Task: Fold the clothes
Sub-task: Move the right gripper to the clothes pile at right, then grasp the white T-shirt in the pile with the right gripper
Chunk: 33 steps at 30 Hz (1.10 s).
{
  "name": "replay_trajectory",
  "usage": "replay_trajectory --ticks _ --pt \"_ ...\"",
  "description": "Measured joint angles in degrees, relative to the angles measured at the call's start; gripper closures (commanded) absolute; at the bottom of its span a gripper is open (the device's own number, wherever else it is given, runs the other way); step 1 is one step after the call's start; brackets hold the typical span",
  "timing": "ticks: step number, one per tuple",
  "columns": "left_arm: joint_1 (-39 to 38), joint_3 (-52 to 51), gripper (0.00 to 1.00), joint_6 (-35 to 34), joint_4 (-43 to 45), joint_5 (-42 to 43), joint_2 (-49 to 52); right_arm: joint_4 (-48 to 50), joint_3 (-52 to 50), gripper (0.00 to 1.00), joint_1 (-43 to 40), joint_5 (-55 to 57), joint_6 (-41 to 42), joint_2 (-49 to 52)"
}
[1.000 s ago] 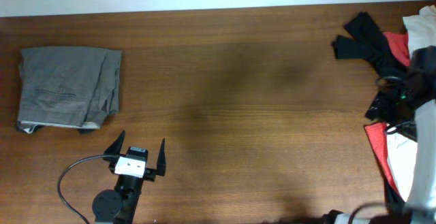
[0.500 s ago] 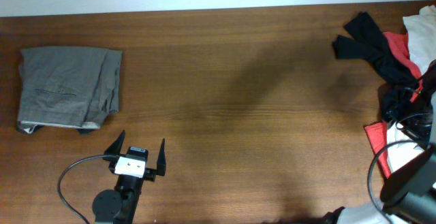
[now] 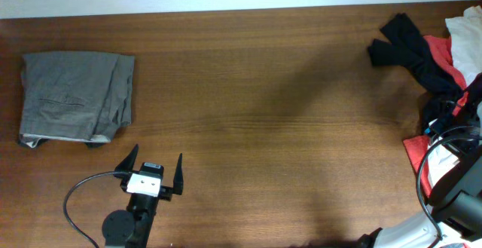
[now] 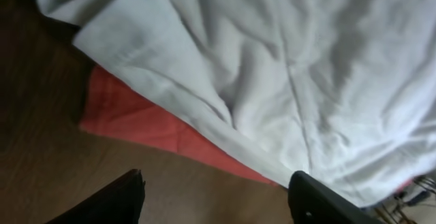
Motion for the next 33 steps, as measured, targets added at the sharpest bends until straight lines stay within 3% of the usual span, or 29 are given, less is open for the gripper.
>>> replay_trajectory --ticks 7,15,33 --pt "0.0 0.0 0.01 0.0 0.0 0.0 0.0 6.0 -2.4 0.30 0.0 -2.2 -1.9 0.1" --pt "0.0 0.0 0.01 0.0 0.0 0.0 0.0 10.6 -2.6 0.37 0.0 -4.3 -3.4 0.1" --pt "0.0 0.0 0.01 0.0 0.0 0.0 0.0 12.2 -2.8 0.38 0.0 -6.0 -4.7 6.2"
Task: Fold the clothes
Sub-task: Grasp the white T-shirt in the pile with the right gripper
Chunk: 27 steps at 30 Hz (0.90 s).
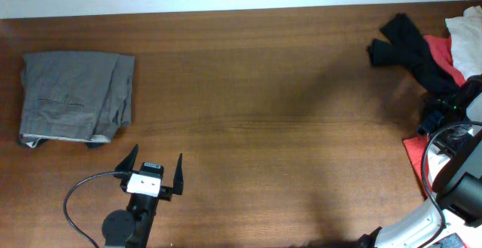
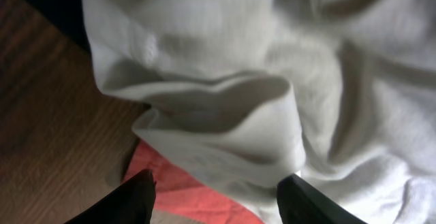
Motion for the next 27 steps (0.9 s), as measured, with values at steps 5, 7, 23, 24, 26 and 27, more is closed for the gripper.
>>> replay_trajectory --ticks 5,7,23,24,26,27 --pt "0.0 0.0 0.01 0.0 0.0 0.0 0.0 1.8 -0.7 0.38 0.0 0.0 0.0 0.0" --pt "0.0 0.0 0.00 0.0 0.0 0.0 0.0 2.8 -1.4 0.38 0.0 0.0 0.0 0.0" --pt "0.0 0.0 0.01 0.0 0.0 0.0 0.0 3.1 -2.8 0.67 0.0 0.0 -0.7 0.0" --pt "0.0 0.0 0.01 0.0 0.0 0.0 0.0 2.4 -2.4 0.70 0.0 0.0 -0.8 0.0" --pt "0.0 0.0 0.01 0.0 0.0 0.0 0.0 1.2 -1.1 0.78 0.0 0.0 -0.8 0.0" --pt "0.0 0.0 0.01 0.0 0.0 0.0 0.0 0.6 -0.4 0.84 0.0 0.0 -0.9 0.0"
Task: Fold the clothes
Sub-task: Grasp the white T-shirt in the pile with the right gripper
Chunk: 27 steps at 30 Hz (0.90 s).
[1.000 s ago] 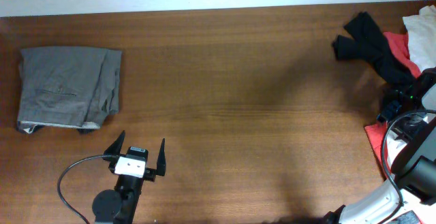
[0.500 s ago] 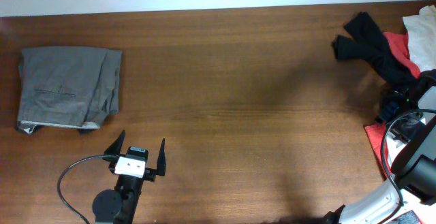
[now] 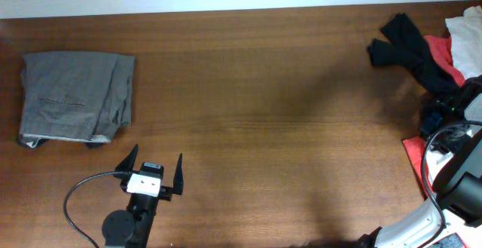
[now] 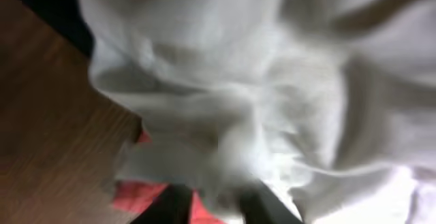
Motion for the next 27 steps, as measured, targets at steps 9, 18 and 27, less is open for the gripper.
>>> replay_trajectory --ticks 9,18,27 --pt "0.0 0.0 0.01 0.0 0.0 0.0 0.0 -3.5 5.0 0.96 0.0 -0.2 0.1 0.0" --pt "0.0 0.0 0.01 0.0 0.0 0.0 0.0 -5.0 5.6 0.72 0.0 -0.1 -0.4 0.0" --pt "0.0 0.0 0.01 0.0 0.0 0.0 0.0 -5.2 5.6 0.59 0.0 0.3 -0.5 0.0"
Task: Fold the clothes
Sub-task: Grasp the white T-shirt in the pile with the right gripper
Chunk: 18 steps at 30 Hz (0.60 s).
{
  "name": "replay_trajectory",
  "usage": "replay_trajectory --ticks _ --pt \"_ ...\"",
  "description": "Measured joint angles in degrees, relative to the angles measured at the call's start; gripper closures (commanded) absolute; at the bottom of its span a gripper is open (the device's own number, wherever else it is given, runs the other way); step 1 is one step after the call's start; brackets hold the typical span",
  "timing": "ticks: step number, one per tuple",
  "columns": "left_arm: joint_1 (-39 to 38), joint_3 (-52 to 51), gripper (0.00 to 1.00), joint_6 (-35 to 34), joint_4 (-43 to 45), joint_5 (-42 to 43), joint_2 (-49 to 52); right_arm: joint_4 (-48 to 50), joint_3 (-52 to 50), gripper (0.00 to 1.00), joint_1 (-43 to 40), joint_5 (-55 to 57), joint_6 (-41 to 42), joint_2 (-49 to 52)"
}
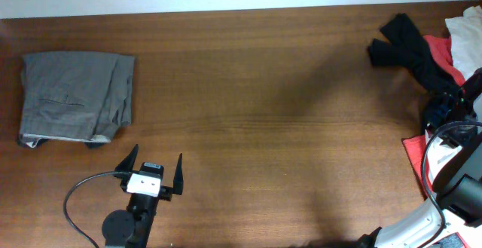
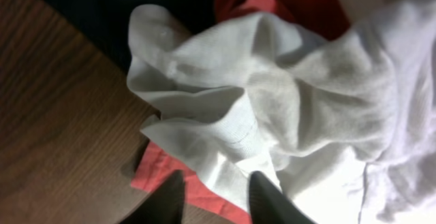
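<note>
A pile of clothes lies at the table's right edge: a black garment (image 1: 407, 48), a red one (image 1: 439, 54) and a white one (image 1: 463, 28). My right gripper (image 1: 454, 106) is down in this pile. Up close in the right wrist view, a crumpled white garment (image 2: 286, 108) fills the frame over a red cloth (image 2: 160, 173). My right gripper (image 2: 216, 198) is shut on a fold of the white garment's lower edge. At the front left of the table, my left gripper (image 1: 155, 165) stands open and holds nothing.
Folded grey trousers (image 1: 75, 97) lie at the far left of the wooden table (image 1: 263, 127). Another red cloth (image 1: 414, 151) sits at the right edge beside my right arm and its cable. A black cable loops by the left arm's base.
My right gripper stays narrowed on the white garment, and the cloth is now bunched up and sharper in view, with more dark and red cloth showing above it. The left arm has not moved.
My right gripper was open over flat white cloth with red beneath. Then it stood open at a thick fold of the white garment. Then its fingers had drawn together on that fold, and now the fold is still held, with the cloth gathered.
</note>
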Motion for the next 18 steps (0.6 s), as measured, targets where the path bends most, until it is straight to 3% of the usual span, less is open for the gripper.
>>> replay_trajectory --ticks 5,11,18 --pt "0.0 0.0 0.00 0.0 0.0 0.0 0.0 0.6 0.0 0.53 0.0 0.2 -0.2 0.0" --pt "0.0 0.0 0.01 0.0 0.0 0.0 0.0 1.8 0.0 0.33 0.0 0.2 -0.2 0.0" --pt "0.0 0.0 0.01 0.0 0.0 0.0 0.0 4.1 -0.5 0.31 0.0 -0.1 -0.7 0.0"
